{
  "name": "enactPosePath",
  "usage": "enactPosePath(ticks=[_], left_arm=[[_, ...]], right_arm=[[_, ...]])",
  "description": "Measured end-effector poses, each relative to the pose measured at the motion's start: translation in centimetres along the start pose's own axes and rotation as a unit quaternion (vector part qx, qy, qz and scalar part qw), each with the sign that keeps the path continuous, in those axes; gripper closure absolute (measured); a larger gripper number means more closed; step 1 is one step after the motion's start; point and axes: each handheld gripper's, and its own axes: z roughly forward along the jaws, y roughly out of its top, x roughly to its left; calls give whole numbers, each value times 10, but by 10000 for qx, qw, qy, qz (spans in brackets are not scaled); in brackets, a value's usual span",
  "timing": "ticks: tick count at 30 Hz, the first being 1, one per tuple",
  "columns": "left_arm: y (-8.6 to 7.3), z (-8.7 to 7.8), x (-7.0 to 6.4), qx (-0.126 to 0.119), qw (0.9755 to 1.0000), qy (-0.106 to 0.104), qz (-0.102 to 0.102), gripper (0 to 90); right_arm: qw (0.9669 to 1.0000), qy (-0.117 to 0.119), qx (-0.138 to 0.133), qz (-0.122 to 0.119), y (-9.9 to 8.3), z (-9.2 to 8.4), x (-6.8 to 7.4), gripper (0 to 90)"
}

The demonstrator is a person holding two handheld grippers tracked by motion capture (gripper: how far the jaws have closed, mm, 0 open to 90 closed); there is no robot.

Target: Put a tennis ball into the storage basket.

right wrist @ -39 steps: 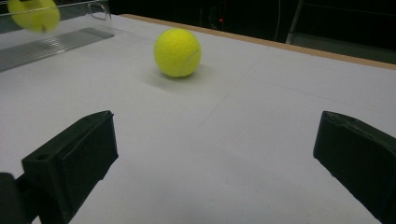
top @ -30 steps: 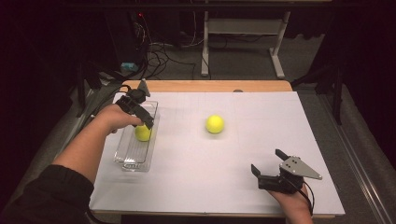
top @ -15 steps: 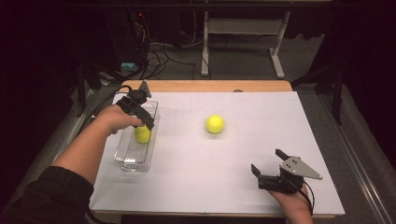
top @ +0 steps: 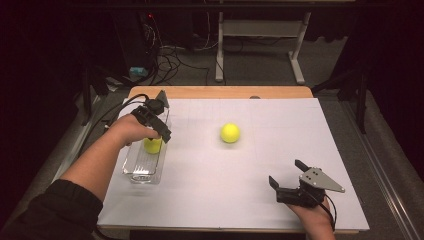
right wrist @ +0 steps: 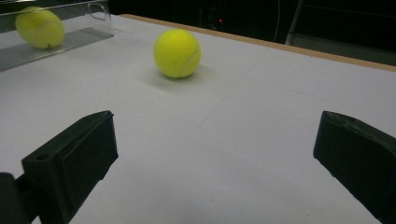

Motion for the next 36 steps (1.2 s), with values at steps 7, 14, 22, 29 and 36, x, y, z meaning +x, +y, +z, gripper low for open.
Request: enactPosePath(ticks=[7,14,22,29,36], left_arm=[[6,5,-17,31,9998,0,184,7],[12,8,-34,75,9993,-14,360,8],[16,7,-52,48,9985,-96,543,8],[18,6,-61,-28,9981,-227,580,8],[20,6,-73,-83,9972,-293,688,8]], right_arm=[[10000,4,-4,-3,0,0,0,0],[10000,4,2,-7,0,0,0,0],[10000,10,5,3,0,1,0,0],[10000,14,6,6,0,1,0,0],[10000,16,9,5,0,1,1,0]])
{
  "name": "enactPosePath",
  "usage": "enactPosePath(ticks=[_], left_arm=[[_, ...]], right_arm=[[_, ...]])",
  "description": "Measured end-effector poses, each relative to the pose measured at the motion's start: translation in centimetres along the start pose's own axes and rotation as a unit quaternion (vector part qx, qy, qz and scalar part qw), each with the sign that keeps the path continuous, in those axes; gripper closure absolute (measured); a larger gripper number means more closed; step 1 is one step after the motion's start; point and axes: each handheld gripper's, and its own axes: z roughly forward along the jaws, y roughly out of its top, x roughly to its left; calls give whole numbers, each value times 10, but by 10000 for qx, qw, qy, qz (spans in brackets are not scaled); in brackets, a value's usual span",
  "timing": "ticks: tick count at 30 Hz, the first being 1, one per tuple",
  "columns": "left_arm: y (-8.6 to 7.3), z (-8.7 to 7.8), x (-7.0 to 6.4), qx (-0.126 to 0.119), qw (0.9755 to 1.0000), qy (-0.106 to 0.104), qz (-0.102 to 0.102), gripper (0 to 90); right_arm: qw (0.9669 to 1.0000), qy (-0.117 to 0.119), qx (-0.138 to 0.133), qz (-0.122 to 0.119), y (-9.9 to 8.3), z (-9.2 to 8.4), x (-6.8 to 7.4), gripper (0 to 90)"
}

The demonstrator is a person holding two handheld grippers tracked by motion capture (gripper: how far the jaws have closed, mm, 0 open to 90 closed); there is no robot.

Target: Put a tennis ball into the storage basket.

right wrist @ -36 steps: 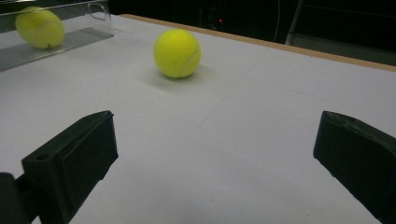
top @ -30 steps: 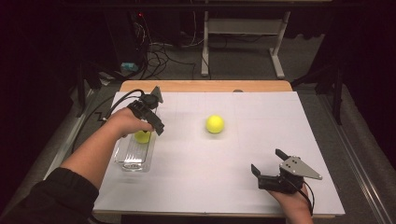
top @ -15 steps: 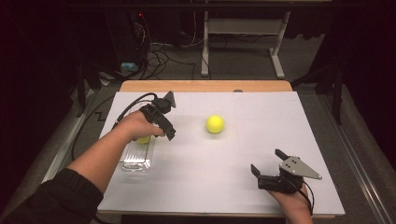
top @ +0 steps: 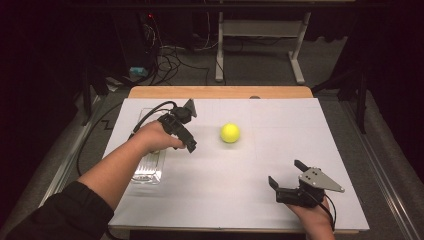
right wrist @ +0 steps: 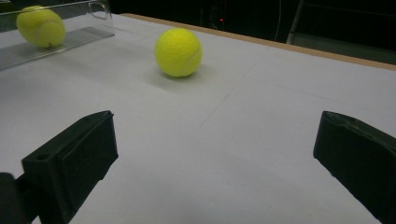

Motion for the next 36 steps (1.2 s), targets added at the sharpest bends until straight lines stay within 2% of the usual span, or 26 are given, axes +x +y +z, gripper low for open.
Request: enactPosePath(ticks=[8,20,36], left_arm=[[3,6,-12,-41,9998,-147,98,8],[3,18,-17,6,9998,-158,123,8],[-4,52,-25,96,9994,-321,108,2]], right_arm=[[10000,0,1,10,0,0,0,0],[10000,0,2,5,0,0,0,0],[10000,13,19,-11,0,0,0,0]])
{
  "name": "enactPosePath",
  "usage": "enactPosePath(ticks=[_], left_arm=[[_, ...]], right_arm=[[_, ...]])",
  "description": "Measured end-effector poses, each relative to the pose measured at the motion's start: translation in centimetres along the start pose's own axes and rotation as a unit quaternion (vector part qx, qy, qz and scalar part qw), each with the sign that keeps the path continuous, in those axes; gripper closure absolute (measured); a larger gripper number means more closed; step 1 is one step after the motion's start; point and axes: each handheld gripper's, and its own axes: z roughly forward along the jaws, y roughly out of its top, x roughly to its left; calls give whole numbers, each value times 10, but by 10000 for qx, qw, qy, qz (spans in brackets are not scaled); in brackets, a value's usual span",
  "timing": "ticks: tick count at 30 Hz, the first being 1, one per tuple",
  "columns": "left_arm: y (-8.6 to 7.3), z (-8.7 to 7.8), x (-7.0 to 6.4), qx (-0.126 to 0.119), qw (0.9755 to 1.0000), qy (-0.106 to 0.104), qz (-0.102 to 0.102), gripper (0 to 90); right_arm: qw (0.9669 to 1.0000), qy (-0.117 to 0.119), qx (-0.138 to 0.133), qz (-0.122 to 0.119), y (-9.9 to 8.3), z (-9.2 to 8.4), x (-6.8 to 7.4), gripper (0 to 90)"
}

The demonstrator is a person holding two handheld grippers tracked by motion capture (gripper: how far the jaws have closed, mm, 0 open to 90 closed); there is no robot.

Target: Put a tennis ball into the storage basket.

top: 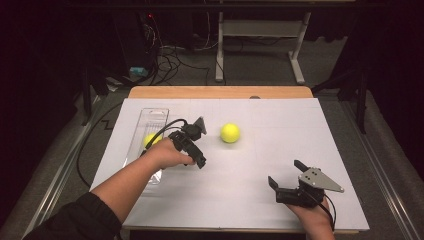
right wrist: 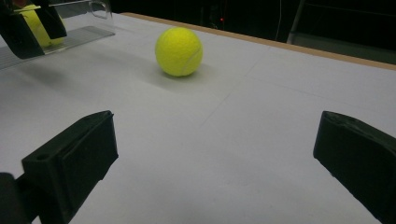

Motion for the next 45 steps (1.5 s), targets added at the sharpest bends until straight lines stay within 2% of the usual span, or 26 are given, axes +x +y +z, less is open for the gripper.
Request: enactPosePath(ticks=[8,12,16,21,23,24,26,28,33,36,38,40,41,45], left_arm=[[-1,15,-5,57,10000,58,33,2],[-3,20,-7,6,10000,60,38,2],[-7,22,-6,-253,9997,-21,15,2],[-17,26,-9,-613,9981,-89,7,2],[-21,28,-11,-761,9971,-24,31,2],[-23,27,-12,-857,9963,20,12,2],[-27,27,-13,-1062,9943,-27,-9,2],[-31,26,-16,-1245,9922,21,42,2],[-38,27,-17,-1570,9876,13,45,2],[-44,27,-19,-1863,9825,12,45,2],[-48,28,-22,-2044,9788,96,96,2],[-54,28,-24,-2310,9729,77,75,2],[-56,28,-24,-2397,9708,42,64,2],[-63,31,-25,-2605,9654,26,86,2]], right_arm=[[10000,-1,0,0,0,0,0,0],[10000,0,-3,1,0,0,0,0],[10000,1,-11,-7,0,0,0,0],[10000,0,-8,4,0,-1,0,0],[10000,1,-10,-4,0,-1,1,0],[10000,-1,-13,-6,0,-1,1,0],[10000,-6,-18,-7,0,0,1,0],[10000,-16,-4,-8,0,0,1,0],[10000,-3,-4,-9,0,0,1,0],[10000,-5,-9,-5,0,0,1,0],[10000,-2,-17,7,0,0,1,0],[10000,-9,-5,-2,0,0,1,0],[10000,-11,-4,-5,0,0,1,0],[10000,0,-2,-7,0,0,1,0]])
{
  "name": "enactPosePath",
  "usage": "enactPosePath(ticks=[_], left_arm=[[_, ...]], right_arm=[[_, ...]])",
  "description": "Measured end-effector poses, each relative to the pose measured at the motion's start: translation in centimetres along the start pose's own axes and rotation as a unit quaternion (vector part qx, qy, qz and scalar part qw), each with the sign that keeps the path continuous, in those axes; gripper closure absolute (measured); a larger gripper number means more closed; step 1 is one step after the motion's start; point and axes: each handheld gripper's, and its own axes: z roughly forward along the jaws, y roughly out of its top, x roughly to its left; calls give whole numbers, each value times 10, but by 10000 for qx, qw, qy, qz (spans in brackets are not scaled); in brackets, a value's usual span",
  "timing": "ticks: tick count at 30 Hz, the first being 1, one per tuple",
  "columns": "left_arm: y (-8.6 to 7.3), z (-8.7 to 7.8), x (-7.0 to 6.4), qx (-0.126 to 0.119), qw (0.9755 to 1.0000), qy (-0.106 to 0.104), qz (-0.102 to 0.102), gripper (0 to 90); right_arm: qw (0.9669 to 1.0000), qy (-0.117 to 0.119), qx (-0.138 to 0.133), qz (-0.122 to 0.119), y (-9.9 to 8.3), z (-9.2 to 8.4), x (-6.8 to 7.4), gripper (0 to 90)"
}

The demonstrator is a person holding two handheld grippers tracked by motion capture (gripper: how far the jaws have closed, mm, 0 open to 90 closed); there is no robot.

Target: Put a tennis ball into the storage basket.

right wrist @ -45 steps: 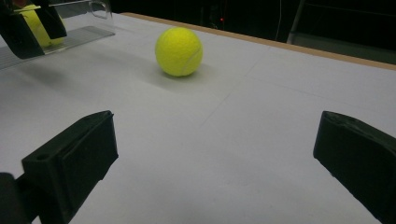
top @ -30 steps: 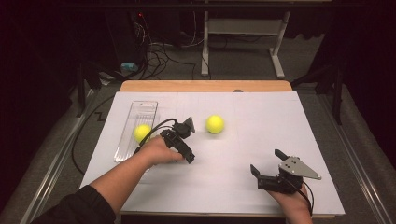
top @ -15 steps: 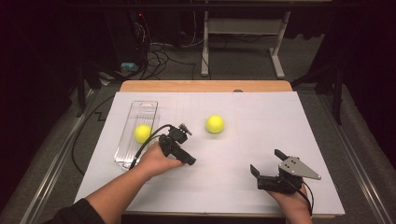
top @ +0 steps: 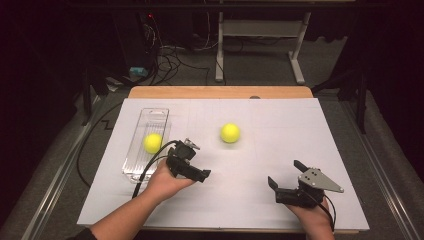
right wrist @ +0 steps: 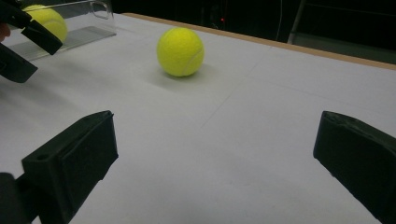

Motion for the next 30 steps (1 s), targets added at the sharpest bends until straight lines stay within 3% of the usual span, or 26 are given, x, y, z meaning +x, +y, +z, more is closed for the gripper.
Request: enactPosePath(ticks=[10,15,19,23,30], left_arm=[[-13,-3,-3,-432,9991,-20,1,3],[-15,0,-6,-219,9997,70,103,3],[-16,-3,-6,-142,9999,-27,83,3],[-18,-2,-7,-125,9998,-185,-13,3],[-24,3,-12,-236,9993,-284,71,3]], right_arm=[[10000,24,39,-9,-1,2,1,0],[10000,14,61,0,-2,4,1,0],[10000,18,59,2,-1,5,3,0],[9999,30,78,100,0,9,3,0],[9997,105,119,201,6,23,6,0]])
